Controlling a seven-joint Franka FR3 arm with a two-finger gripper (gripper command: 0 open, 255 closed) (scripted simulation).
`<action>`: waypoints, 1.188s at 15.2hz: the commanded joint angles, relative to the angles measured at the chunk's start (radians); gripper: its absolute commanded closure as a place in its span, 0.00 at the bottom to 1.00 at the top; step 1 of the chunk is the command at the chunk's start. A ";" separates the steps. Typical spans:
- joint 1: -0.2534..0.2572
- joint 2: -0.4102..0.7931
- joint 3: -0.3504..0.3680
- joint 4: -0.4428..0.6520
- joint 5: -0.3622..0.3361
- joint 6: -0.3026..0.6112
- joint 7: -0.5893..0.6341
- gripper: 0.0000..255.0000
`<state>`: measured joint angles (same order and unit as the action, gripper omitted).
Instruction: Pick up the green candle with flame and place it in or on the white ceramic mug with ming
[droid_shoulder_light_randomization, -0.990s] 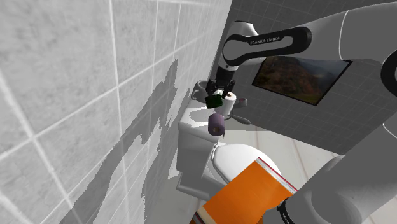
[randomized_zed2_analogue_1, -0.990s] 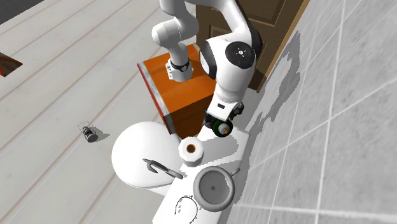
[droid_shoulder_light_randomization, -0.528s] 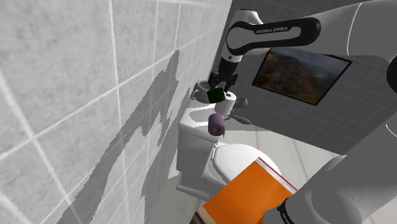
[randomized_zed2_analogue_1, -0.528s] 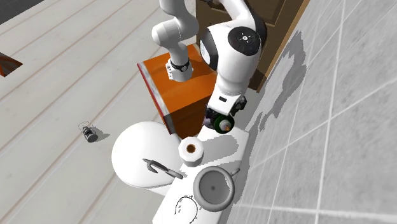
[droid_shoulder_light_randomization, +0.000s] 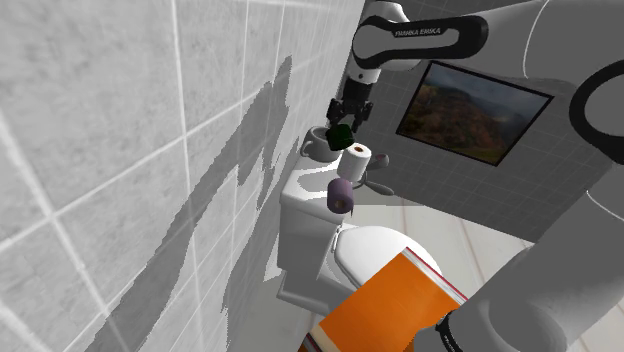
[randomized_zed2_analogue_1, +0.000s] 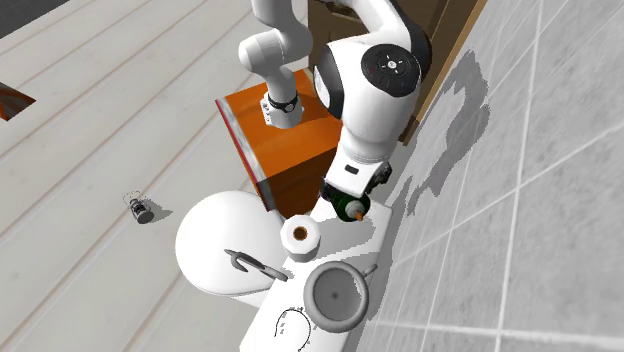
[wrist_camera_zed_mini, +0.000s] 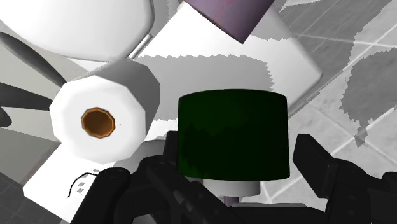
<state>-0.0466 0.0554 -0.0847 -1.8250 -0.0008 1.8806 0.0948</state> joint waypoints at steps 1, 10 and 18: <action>-0.012 0.068 -0.010 0.092 0.007 -0.023 -0.024 1.00; -0.094 0.478 -0.034 0.688 0.055 -0.213 -0.117 1.00; -0.104 0.533 -0.032 0.683 0.061 -0.152 -0.127 1.00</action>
<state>-0.1515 0.5911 -0.1172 -1.1243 0.0600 1.7124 -0.0316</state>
